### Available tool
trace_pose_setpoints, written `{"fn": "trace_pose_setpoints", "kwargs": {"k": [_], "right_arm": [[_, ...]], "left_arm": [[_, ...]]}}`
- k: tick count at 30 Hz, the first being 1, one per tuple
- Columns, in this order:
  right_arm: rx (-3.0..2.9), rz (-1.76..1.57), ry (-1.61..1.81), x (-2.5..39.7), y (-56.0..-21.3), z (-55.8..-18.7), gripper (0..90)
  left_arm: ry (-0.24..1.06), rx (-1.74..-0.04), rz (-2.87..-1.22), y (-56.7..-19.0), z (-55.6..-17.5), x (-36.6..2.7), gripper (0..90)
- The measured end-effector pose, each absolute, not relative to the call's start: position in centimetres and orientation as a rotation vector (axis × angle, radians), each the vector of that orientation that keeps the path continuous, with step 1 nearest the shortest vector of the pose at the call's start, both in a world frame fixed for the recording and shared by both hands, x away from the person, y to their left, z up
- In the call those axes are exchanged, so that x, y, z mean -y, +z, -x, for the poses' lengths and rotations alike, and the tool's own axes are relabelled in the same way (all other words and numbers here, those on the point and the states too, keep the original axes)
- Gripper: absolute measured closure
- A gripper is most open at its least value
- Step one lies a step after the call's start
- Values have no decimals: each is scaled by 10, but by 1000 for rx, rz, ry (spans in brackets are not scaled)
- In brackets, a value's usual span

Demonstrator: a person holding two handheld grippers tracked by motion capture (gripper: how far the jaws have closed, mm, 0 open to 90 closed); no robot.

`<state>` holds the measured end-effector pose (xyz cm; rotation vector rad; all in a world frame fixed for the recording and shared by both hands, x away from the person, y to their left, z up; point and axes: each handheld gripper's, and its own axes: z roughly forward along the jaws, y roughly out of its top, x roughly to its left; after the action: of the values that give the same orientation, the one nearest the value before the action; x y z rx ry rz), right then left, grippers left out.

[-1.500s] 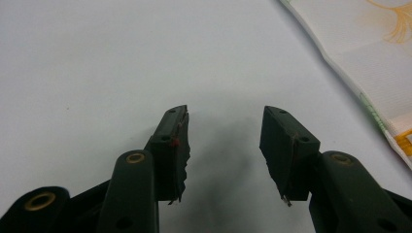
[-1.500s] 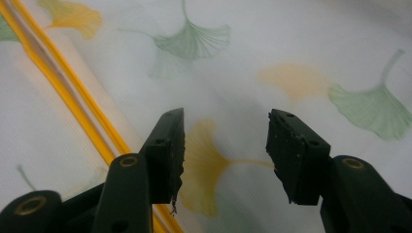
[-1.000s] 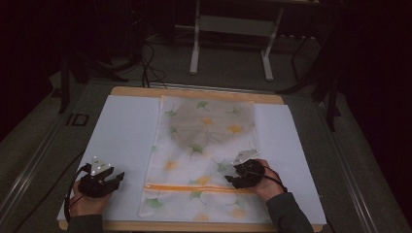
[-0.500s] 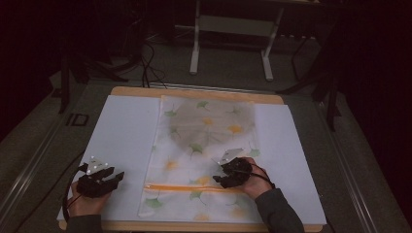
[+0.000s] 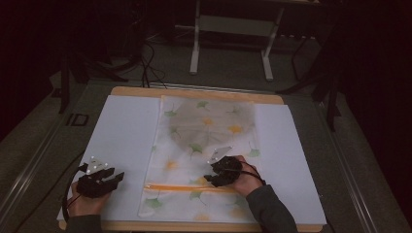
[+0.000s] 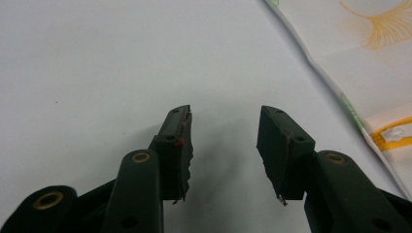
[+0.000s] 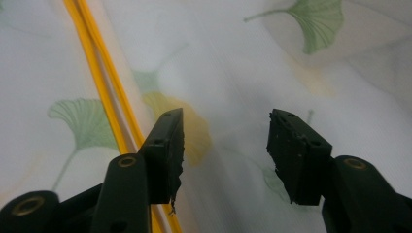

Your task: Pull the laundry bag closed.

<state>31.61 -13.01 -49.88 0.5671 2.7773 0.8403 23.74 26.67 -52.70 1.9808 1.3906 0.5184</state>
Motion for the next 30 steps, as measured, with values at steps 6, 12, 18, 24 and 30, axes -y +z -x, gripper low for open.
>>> {"fn": "trace_pose_setpoints", "kwargs": {"k": [6, 12, 18, 24, 30], "right_arm": [[-2797, -550, 856, 120, -498, -316, 493], [-2805, -538, 864, 112, -498, -317, 490], [-2811, -515, 868, 104, -497, -317, 491], [-2817, -491, 879, 94, -496, -316, 496], [-2823, -476, 897, 85, -496, -314, 503]], "left_arm": [[514, -1390, -1978, -527, -237, -268, 566], [515, -1392, -1975, -527, -237, -269, 565], [515, -1389, -1977, -527, -237, -269, 564], [520, -1389, -1982, -527, -237, -269, 564], [521, -1386, -1987, -527, -237, -269, 565]]}}
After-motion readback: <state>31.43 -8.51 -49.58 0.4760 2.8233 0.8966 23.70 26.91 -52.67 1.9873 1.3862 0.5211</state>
